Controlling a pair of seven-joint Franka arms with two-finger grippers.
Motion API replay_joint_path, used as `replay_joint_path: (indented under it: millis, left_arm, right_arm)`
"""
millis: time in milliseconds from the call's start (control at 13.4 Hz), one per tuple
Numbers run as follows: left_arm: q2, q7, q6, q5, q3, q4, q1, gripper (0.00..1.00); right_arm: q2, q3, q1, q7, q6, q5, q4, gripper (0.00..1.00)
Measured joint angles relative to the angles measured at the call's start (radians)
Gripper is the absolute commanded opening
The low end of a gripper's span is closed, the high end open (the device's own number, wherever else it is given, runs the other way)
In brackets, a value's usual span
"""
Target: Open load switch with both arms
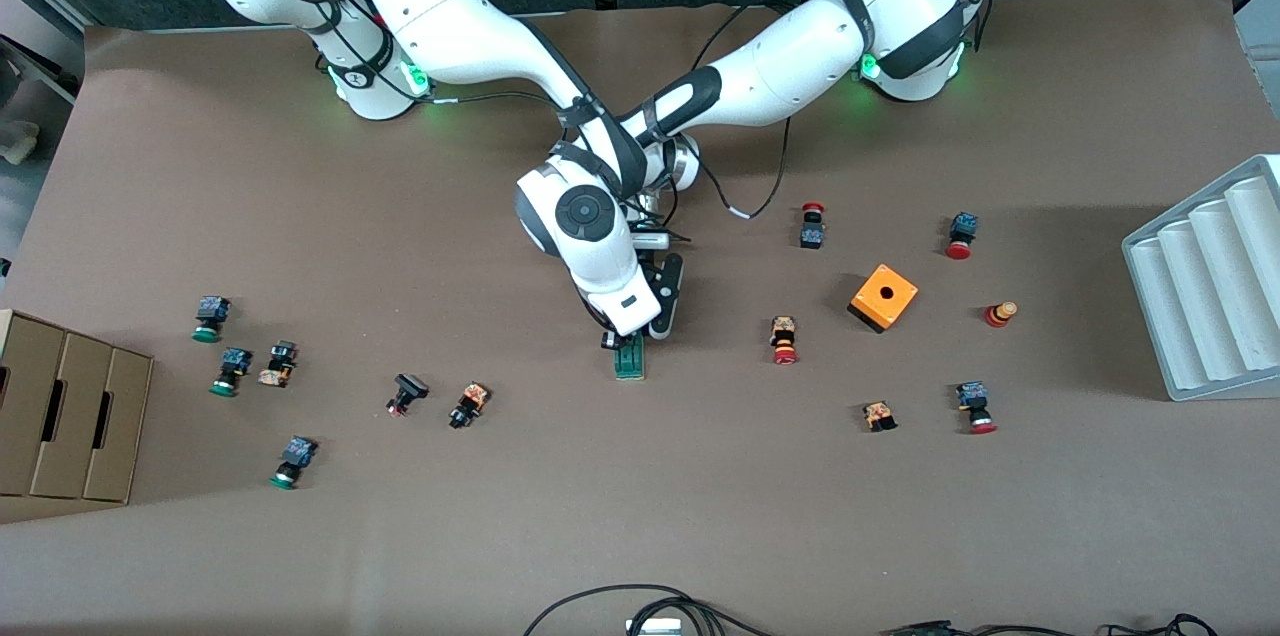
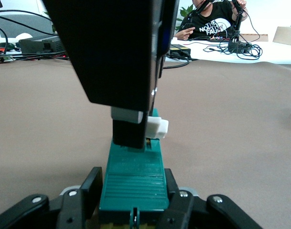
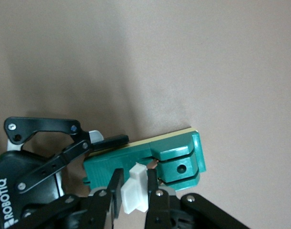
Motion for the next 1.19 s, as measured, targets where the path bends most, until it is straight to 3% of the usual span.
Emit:
replay_joint_path:
  millis: [298,372,595,1191]
  left_arm:
    - [0.0,0.0,0.0,0.0,0.0,0.0,0.0,0.57]
    - [0.0,0.0,0.0,0.0,0.0,0.0,0.0,0.57]
    - [0.0,0.0,0.0,0.0,0.0,0.0,0.0,0.57]
    - [0.0,0.0,-0.001,0.0,0.0,0.0,0.0,0.58]
  right_arm:
    - [-0.001,0.0,0.0,0.0,0.0,0.0,0.0,0.27]
    - [-0.001,0.0,0.0,0.0,0.0,0.0,-0.001,0.35]
    - [-0.002,0.005,0.0,0.001,-0.022,0.0,-0.009,0.44]
    - [-0.03,0.004,0.001,0.004,-0.103,0.0,-0.025,0.44]
